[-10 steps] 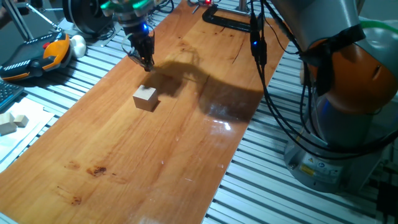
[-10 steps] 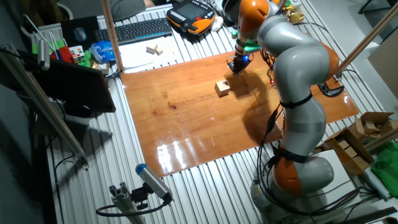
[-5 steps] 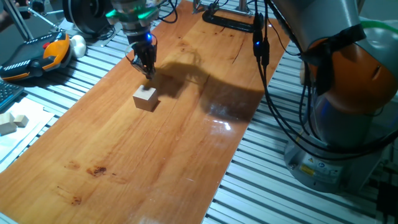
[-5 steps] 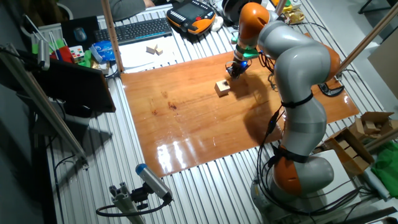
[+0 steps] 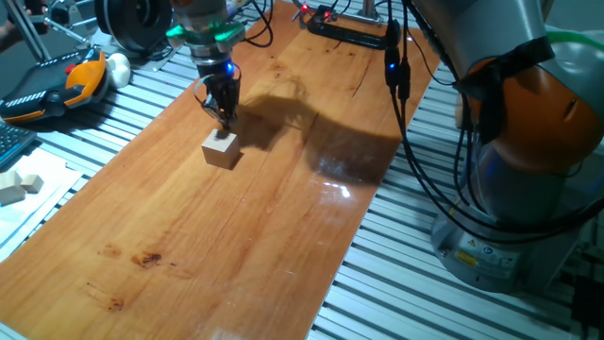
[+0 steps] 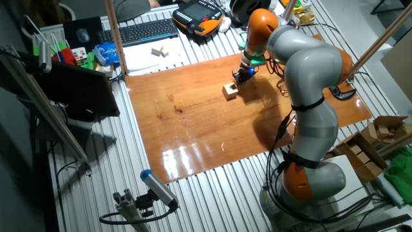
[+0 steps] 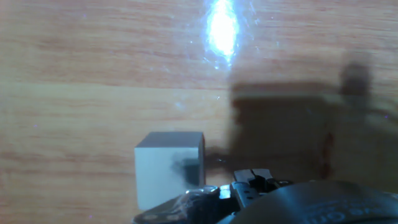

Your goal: Approach and touch the side of the small block

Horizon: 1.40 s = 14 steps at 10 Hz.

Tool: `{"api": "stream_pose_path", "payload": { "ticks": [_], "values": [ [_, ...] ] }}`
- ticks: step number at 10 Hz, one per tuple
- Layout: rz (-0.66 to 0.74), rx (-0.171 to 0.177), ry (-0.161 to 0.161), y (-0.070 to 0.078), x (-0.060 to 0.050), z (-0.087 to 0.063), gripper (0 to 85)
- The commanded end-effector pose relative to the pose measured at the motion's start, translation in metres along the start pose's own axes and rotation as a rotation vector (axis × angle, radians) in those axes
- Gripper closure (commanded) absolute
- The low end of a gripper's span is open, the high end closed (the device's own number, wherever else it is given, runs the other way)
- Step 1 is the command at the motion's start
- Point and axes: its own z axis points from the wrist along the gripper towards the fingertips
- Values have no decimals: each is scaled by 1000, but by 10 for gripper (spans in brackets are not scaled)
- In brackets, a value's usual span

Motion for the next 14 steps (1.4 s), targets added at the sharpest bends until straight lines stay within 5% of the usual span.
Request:
{"api": "stream_pose_path", "payload": {
  "ticks": [1, 10, 14],
  "values": [
    [5, -2, 0, 2, 1, 1, 843],
    [29, -18, -6, 14, 5, 5, 843],
    [19, 4, -11, 13, 5, 4, 843]
  ]
}}
